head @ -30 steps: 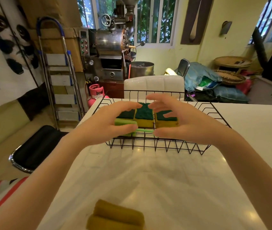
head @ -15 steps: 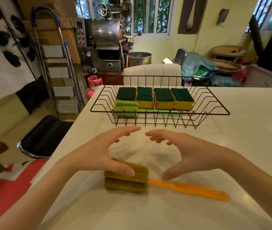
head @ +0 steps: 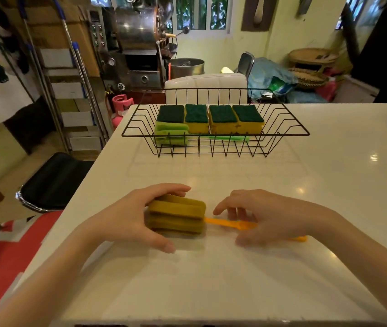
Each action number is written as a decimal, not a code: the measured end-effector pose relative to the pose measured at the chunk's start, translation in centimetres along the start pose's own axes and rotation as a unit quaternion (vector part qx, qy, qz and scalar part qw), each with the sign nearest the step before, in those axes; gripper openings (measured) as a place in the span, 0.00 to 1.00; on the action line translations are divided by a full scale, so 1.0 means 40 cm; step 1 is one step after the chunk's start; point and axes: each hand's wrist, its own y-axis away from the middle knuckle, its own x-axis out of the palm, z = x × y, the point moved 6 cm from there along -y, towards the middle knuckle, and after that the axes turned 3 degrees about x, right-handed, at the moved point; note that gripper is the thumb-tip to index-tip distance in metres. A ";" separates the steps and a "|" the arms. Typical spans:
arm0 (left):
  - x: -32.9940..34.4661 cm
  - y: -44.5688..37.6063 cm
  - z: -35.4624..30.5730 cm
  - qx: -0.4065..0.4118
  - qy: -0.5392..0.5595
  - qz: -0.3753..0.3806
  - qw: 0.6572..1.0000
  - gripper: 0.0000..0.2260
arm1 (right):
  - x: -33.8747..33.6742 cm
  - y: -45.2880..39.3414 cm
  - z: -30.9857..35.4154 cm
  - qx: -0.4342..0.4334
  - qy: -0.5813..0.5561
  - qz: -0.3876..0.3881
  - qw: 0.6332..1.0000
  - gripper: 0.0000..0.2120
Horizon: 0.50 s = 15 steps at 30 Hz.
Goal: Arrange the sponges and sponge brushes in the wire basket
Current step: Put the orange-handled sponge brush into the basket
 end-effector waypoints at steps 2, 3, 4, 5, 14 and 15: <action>-0.003 -0.002 0.004 -0.005 -0.001 -0.014 1.000 0.35 | -0.003 0.001 0.003 -0.005 0.004 -0.005 1.000 0.19; -0.006 -0.005 0.006 -0.007 -0.002 -0.022 1.000 0.33 | -0.004 0.001 0.003 -0.007 0.009 -0.007 1.000 0.18; -0.010 -0.010 0.008 -0.008 -0.004 -0.027 1.000 0.30 | -0.007 -0.001 0.004 -0.009 0.013 -0.008 1.000 0.17; -0.014 -0.014 0.010 -0.010 -0.007 -0.031 0.999 0.28 | -0.010 -0.001 0.004 -0.008 0.017 -0.008 1.000 0.17; -0.106 -0.083 -0.026 0.017 -0.002 -0.066 0.998 0.26 | -0.109 -0.030 0.001 0.013 -0.004 -0.041 0.999 0.12; -0.123 -0.092 -0.032 0.023 -0.004 -0.080 0.997 0.26 | -0.127 -0.033 0.001 0.011 -0.006 -0.058 0.998 0.12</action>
